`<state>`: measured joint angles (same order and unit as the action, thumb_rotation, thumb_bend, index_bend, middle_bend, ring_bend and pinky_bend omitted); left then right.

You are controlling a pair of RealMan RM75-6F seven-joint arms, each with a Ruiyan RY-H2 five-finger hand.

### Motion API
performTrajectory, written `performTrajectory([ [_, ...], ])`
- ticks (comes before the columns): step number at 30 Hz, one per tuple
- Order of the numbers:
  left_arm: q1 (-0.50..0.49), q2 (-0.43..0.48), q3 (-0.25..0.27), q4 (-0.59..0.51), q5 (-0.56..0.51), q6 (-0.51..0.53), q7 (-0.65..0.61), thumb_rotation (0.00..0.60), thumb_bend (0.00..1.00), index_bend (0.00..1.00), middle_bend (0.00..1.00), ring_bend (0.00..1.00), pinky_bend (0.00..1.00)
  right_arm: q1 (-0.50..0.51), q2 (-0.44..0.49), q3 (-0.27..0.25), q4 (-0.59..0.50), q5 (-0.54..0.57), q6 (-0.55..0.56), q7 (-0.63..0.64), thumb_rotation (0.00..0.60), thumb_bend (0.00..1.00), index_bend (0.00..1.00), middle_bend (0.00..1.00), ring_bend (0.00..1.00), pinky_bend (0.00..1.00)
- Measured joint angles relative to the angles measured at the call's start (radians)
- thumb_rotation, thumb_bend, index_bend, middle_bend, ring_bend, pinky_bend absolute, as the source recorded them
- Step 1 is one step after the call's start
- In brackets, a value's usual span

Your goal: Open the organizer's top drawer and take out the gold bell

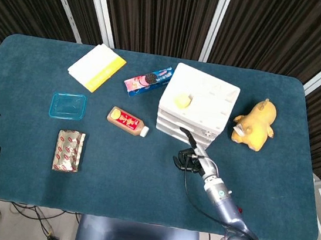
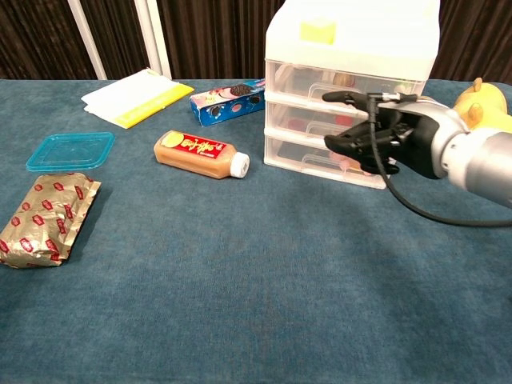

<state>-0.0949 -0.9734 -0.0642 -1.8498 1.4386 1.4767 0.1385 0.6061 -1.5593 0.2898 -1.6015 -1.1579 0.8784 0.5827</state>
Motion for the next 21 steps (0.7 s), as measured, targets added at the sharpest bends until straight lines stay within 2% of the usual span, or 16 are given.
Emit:
performTrajectory([
  [5,0.0,0.003,-0.002,0.002,-0.005,0.001,-0.003,0.6,0.42,0.07,0.0,0.0,0.0,0.019,-0.023,0.016,0.029,0.013,-0.016,-0.004,0.6,0.59,0.0,0.83,0.94,0.98],
  [21,0.001,0.003,-0.001,0.003,-0.007,0.002,0.003,0.6,0.42,0.07,0.0,0.0,0.0,0.019,-0.058,0.04,0.065,0.034,-0.025,0.04,0.6,0.62,0.0,0.84,0.94,0.98],
])
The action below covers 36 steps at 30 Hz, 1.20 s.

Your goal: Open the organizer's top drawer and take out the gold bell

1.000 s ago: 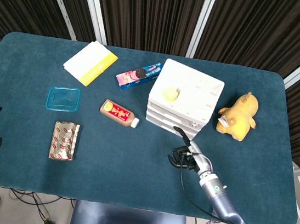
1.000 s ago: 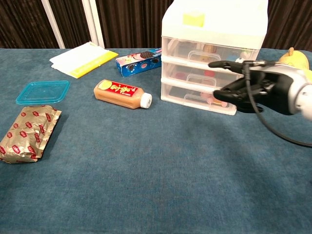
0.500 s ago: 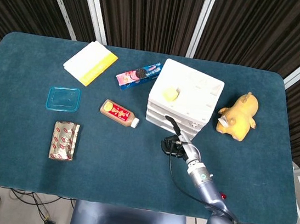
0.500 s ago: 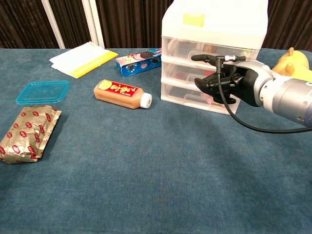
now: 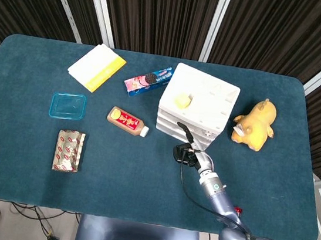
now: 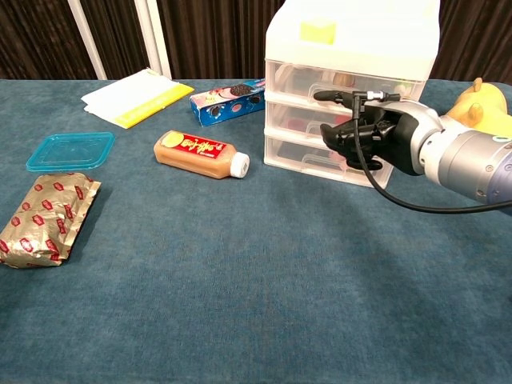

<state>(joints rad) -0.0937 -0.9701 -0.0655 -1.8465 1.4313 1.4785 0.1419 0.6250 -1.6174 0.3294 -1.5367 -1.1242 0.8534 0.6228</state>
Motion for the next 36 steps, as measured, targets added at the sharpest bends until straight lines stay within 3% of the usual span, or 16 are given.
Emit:
performTrajectory([
  [36,0.001,0.0,-0.001,0.004,-0.012,-0.001,0.007,0.6,0.42,0.07,0.0,0.0,0.0,0.032,-0.013,0.039,0.059,-0.025,-0.088,0.12,0.6,0.64,0.0,0.84,0.94,0.99],
])
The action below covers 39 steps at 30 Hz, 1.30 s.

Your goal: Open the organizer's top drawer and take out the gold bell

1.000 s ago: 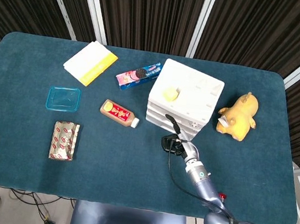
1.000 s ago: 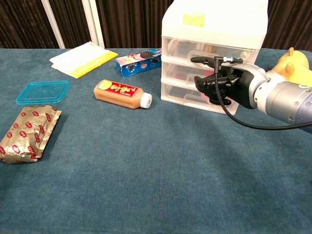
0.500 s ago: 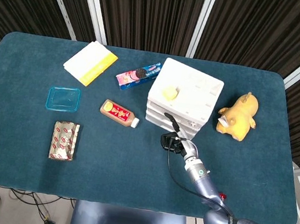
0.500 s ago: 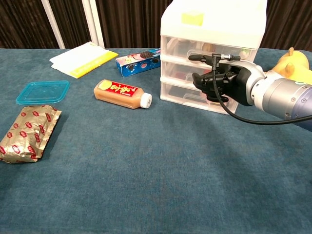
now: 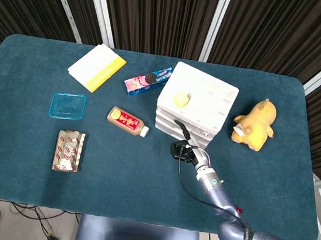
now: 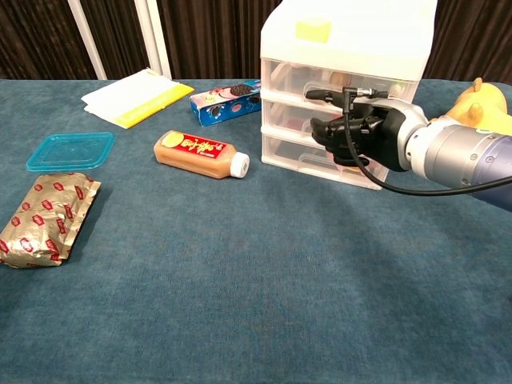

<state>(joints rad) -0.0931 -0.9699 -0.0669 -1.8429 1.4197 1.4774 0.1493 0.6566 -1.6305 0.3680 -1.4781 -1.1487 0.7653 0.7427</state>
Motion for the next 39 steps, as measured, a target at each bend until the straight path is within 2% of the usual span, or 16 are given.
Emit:
performTrajectory([
  [10,0.0,-0.001,0.0,0.001,-0.003,-0.002,0.004,0.6,0.42,0.07,0.0,0.0,0.0,0.001,0.008,0.001,0.005,-0.019,-0.018,0.042,0.6,0.64,0.0,0.85,0.94,0.99],
  [23,0.0,-0.002,-0.002,0.002,-0.008,0.0,0.01,0.6,0.42,0.07,0.0,0.0,0.0,0.004,0.02,-0.016,0.005,-0.105,-0.034,0.139,0.6,0.64,0.0,0.85,0.94,0.99],
  [39,0.0,-0.003,-0.002,0.004,-0.012,-0.002,0.013,0.6,0.42,0.07,0.0,0.0,0.0,0.011,0.054,-0.072,-0.031,-0.208,-0.026,0.225,0.6,0.64,0.0,0.85,0.94,0.99],
])
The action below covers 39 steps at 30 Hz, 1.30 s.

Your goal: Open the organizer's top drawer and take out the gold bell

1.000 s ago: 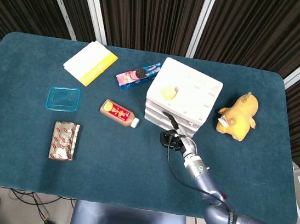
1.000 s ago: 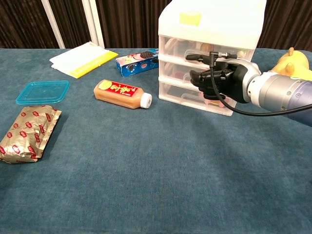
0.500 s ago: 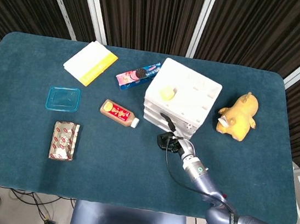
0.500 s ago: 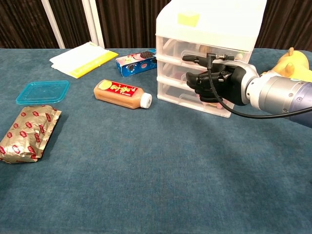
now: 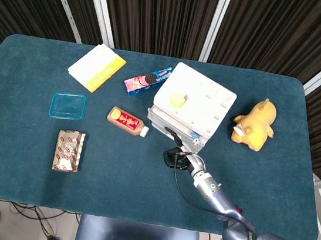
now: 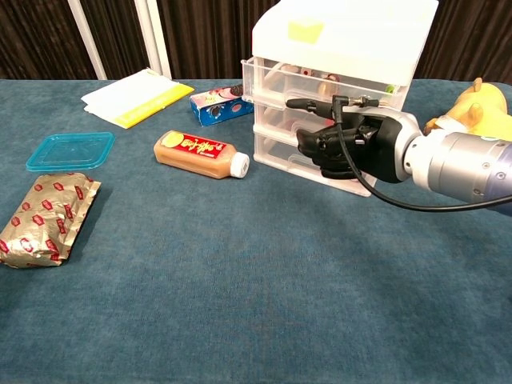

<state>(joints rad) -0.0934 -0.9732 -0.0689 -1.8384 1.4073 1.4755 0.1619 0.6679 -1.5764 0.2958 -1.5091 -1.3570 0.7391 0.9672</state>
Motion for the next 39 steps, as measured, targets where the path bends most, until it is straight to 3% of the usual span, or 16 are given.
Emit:
performTrajectory([
  [11,0.0,0.0,0.0,0.001,-0.002,-0.001,0.001,0.6,0.42,0.07,0.0,0.0,0.0,0.003,0.015,-0.025,-0.024,-0.011,0.017,0.003,0.6,0.64,0.0,0.85,0.94,0.99],
  [24,-0.001,-0.002,0.001,0.0,0.0,-0.002,0.004,0.6,0.42,0.07,0.0,0.0,0.0,-0.012,0.014,-0.039,-0.049,0.066,0.043,-0.089,0.6,0.64,0.0,0.85,0.94,0.99],
  [39,-0.001,-0.001,-0.001,0.001,-0.004,-0.003,0.001,0.6,0.42,0.07,0.0,0.0,0.0,-0.053,0.043,-0.07,-0.137,0.074,0.091,-0.16,0.6,0.64,0.0,0.85,0.94,0.99],
])
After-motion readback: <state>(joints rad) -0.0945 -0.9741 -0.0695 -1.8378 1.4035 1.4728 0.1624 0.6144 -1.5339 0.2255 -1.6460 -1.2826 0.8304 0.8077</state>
